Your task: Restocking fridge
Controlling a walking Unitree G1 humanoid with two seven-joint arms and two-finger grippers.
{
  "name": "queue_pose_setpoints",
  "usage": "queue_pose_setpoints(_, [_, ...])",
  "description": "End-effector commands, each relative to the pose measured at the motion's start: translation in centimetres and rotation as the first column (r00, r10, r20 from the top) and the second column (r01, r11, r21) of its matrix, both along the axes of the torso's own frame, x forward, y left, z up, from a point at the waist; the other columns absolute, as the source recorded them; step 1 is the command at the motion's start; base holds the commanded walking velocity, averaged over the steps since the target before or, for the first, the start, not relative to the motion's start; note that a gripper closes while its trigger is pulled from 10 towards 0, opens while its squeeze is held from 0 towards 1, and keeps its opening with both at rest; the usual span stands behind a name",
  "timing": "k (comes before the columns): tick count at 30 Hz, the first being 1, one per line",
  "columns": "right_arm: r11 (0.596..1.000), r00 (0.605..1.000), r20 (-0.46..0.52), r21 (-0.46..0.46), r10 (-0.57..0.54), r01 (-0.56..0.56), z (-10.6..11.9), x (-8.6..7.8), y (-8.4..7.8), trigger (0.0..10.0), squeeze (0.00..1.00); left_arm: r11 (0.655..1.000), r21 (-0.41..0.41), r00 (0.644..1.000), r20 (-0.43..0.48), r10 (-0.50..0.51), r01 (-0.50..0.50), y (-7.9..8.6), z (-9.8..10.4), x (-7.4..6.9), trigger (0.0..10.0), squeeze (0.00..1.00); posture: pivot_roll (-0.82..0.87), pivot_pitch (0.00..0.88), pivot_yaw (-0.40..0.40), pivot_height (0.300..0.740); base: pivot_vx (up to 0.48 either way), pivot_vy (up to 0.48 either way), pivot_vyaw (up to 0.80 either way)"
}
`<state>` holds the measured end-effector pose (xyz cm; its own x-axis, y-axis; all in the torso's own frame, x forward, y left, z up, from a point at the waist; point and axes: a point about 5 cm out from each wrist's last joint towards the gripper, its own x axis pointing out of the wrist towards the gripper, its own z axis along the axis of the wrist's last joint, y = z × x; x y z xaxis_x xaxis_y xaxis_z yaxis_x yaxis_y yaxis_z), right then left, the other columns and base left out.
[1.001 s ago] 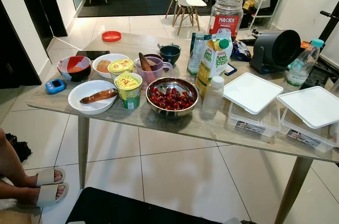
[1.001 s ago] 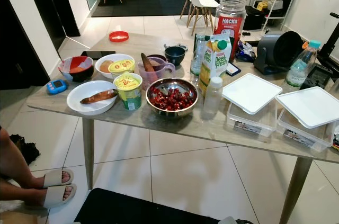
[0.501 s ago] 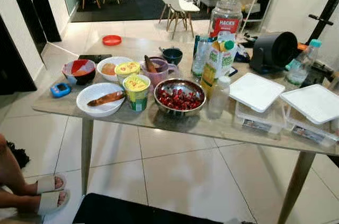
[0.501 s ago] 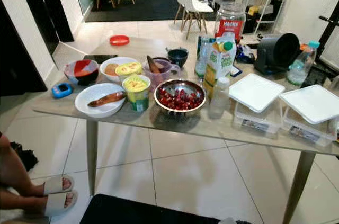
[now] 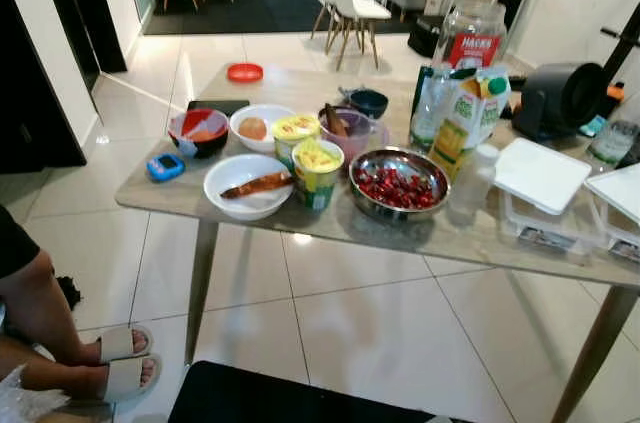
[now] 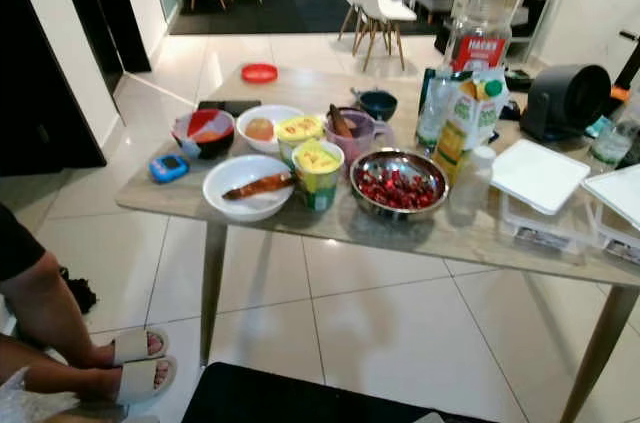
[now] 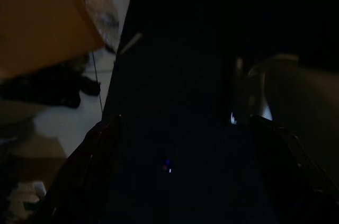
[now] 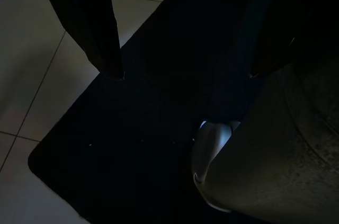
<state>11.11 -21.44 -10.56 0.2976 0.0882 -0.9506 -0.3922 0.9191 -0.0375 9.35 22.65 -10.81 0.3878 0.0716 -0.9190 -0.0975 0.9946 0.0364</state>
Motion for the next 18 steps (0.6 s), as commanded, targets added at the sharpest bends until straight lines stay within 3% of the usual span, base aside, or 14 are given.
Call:
queue_pose_setpoints(1, [1.000,1.000,0.004,0.023,0.006,-0.006,-0.03,0.14,0.53,10.0,0.00,1.000,0.000,1.000,-0.012,-0.003,0.003,0.00,-0.06,-0.20,10.0,0.00,-0.04,0.003,-0.012,0.740,0.000,0.000,0.00])
queue_pose_setpoints(15, [1.000,1.000,-0.001,0.024,0.003,-0.003,-0.09,-0.05,0.54,10.0,0.00,1.000,0.008,1.000,-0.014,0.010,-0.010,0.25,-0.06,-0.45,10.0,0.00,-0.04,0.003,-0.013,0.740,0.000,0.000,0.00])
queue_pose_setpoints(18, [1.000,1.000,-0.003,0.024,0.003,-0.003,-0.11,-0.10,0.58,10.0,0.00,1.000,0.016,1.000,-0.028,-0.001,0.001,0.38,-0.08,-0.61,10.0,0.00,-0.04,0.005,-0.012,0.740,0.000,-0.357,0.00])
